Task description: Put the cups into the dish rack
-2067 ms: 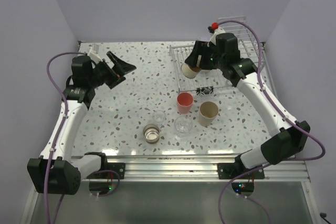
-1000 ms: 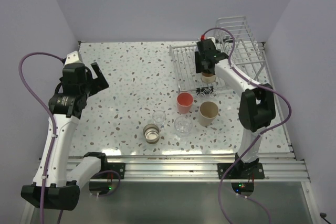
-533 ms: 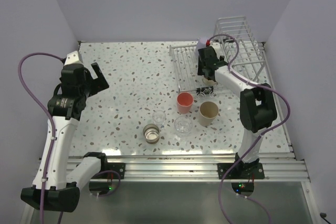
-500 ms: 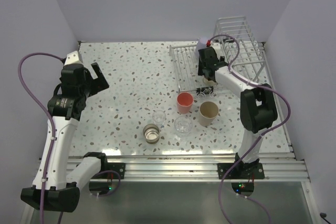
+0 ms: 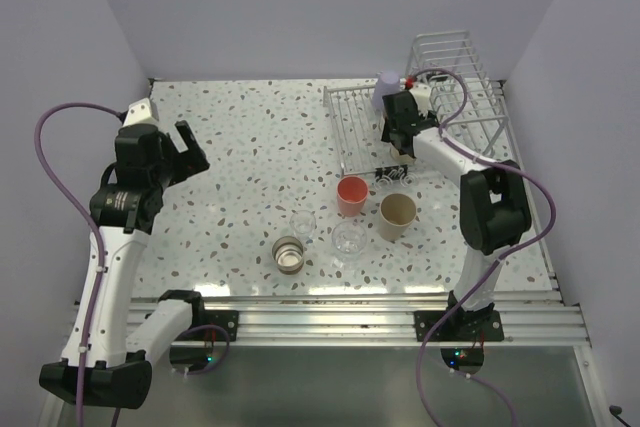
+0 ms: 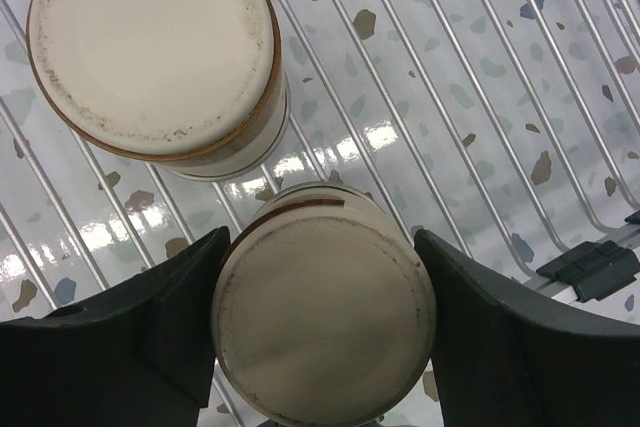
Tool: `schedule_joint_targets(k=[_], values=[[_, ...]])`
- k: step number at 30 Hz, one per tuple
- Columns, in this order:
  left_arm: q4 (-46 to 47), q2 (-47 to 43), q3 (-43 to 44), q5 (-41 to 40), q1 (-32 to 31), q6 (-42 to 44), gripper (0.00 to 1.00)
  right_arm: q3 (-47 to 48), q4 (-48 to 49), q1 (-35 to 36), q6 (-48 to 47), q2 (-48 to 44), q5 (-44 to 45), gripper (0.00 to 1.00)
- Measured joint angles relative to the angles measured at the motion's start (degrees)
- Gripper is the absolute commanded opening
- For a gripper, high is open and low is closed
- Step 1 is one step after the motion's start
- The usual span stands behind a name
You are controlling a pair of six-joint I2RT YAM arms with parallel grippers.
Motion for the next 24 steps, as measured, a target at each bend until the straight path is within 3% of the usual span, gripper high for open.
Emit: schedule_joint_targets(k=[2,9,24], values=[[0.2,0.0,-0.3,0.3,0.0,0.0,1.00,0.0,0.0,0.0,0.3,0.0,0.0,0.82],[0.3,-0.5,-0.9,0.8,0.0,0.5,1.00,-0.9,-2.4,-0.3,1.4,-0.2,0.0,0.98],[0.4,-2.4,-1.8,1.6,0.0,0.9,1.00,-0.7,-7.2,-0.8,3.4,-5.6,0.0,0.98]])
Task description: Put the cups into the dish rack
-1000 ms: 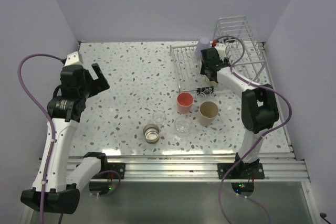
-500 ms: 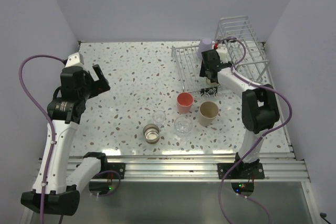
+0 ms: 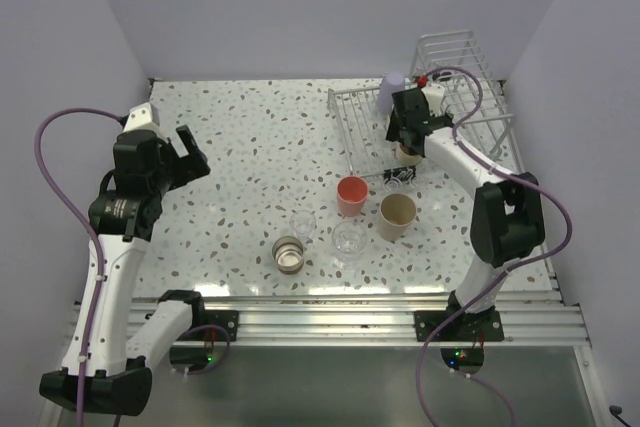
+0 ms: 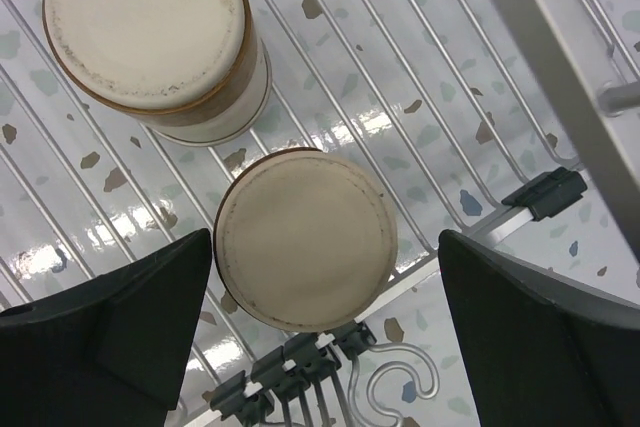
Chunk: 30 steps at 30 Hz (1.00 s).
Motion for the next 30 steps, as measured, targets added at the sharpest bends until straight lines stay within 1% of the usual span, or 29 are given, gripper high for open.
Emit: schedule_joint_targets(k=[7,11,14,19,23,26,30], values=[[0.1,0.2,0.0,2.4,0.0,0.0,1.00,1.9,-2.4,-0.3,-0.4,-3.1,-0.2,0.98],[0.8,1.7,-0.4,6.5,-0.3,-0.1,1.00,3.6,-3.6,0.3,-1.4,-5.8,-0.9,0.98],[1.2,5.0,-0.4,10.0,-2.2,0.0,1.00,4.9,-5.2,1.6,-2.5,-8.9,-1.7,0.98],[2.1,12.6,0.0,13.1,-9.3,0.0,1.00,9.0,-9.0,4.9,-2.8,-14.1,-3.1,0.98],[3.3,19.8,2.1,15.6,-13.9,-0.2,1.00,9.8,-12.2,7.5,-1.0,-20.0,-6.3,0.98],[4.4,25.2,4.7,16.2,-17.6,-0.6,1.00,9.9,-14.6,8.4,0.8,-24.2,-9.7,0.98],[5.6,32.7,10.9,15.9,-25.3,-1.6,0.97,9.9,-16.8,8.4,2.0,-28.2,-13.0,0.98]])
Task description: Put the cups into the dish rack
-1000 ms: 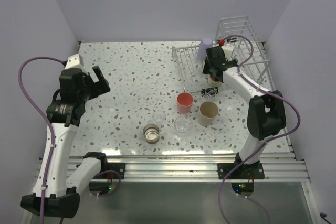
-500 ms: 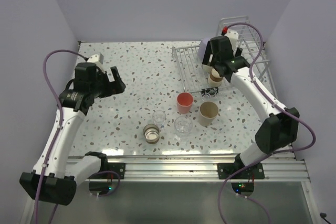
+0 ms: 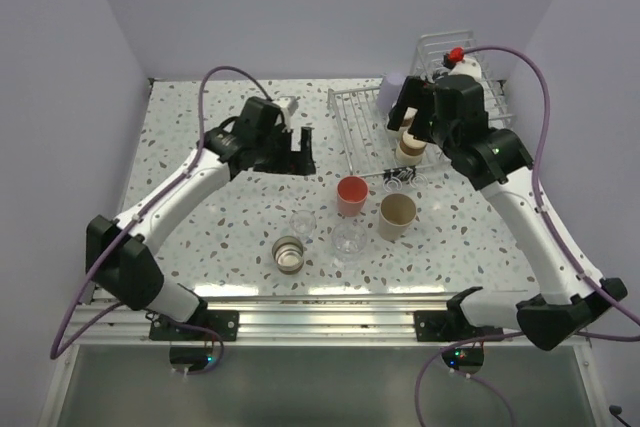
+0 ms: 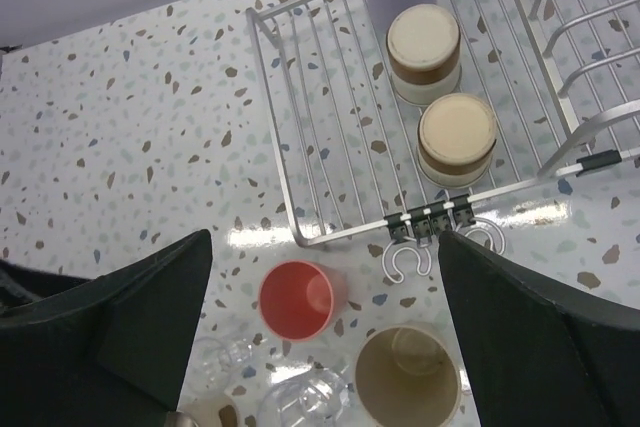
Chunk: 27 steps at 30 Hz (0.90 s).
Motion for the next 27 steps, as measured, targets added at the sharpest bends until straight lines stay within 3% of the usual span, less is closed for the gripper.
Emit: schedule_joint_targets(k=[7,19,25,27], values=[[1.7,11.9,7.7,-2.4,-9.6,-2.5,0.92,-0.7,-3.3,0.0,-0.3,-5.2,-2.5,0.98],[4.0,19.9,8.4,-4.6,-10.3,0.2,0.89,-2.5,-9.0,0.1,-0.1,-6.2,1.0,0.95],[7.9,23.1,8.4,-2.9,-10.3,2.3,0.80,4.1,-16.3,0.3,0.3,-4.5,6.5,0.95],[8.9,24.1,8.4,-2.3,-10.3,2.8,0.68,6.5,-19.0,0.3,0.7,-4.2,8.1,0.95]])
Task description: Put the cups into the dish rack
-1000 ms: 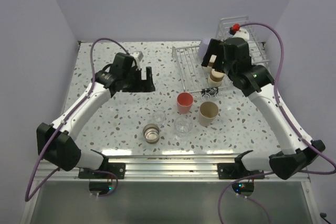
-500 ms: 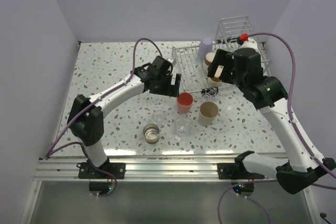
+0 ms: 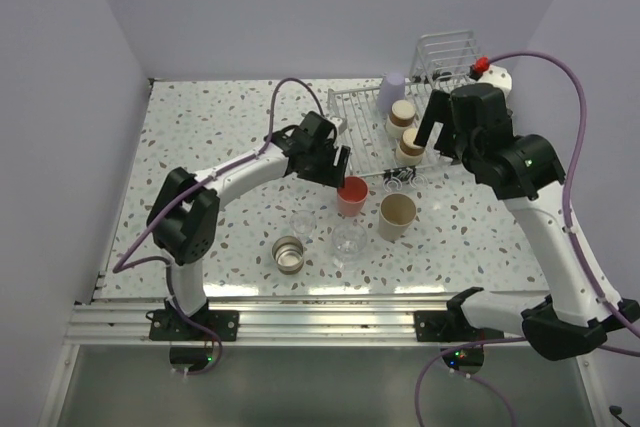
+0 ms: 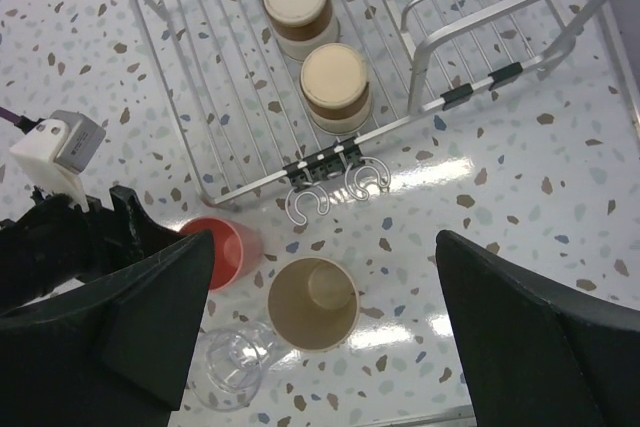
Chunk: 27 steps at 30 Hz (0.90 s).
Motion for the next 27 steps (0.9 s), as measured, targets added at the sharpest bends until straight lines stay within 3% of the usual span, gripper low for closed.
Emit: schedule_joint_targets(k=[2,7,10,11,16,20,27], values=[[0.7,0.9,0.0,0.6,0.0,0.4,0.55,2.1,-2.2,0.0,0.3,0.2,1.2,0.95],[2.1,2.0,0.0,2.0,0.0,0.2,0.34,3.6,-5.6,0.0,0.3,-0.2,3.4,0.96],[2.6,2.6,0.0,2.6,0.0,-0.4,0.13,3.5,-6.3,0.0,-0.4,-0.9,3.7,0.97],[2.6,2.7,0.0,2.8,0.0,-0.7,0.00,3.5,-6.6,0.0,-0.8,-1.4,3.6,0.97],[2.4,3.0,0.3,3.1,0.0,-2.6,0.00,1.4,-6.7,0.0,-1.8,-5.3,1.5,0.98],[1.0,2.0,1.3,1.7,0.5,-4.3,0.00,-2.3,-5.7,0.0,-2.1,-8.7,-5.4,0.98],[-0.5,-9.8,0.2,3.3,8.2,-8.1,0.00,-3.0,2.0,0.0,-1.3,-6.9,-20.9,0.98]])
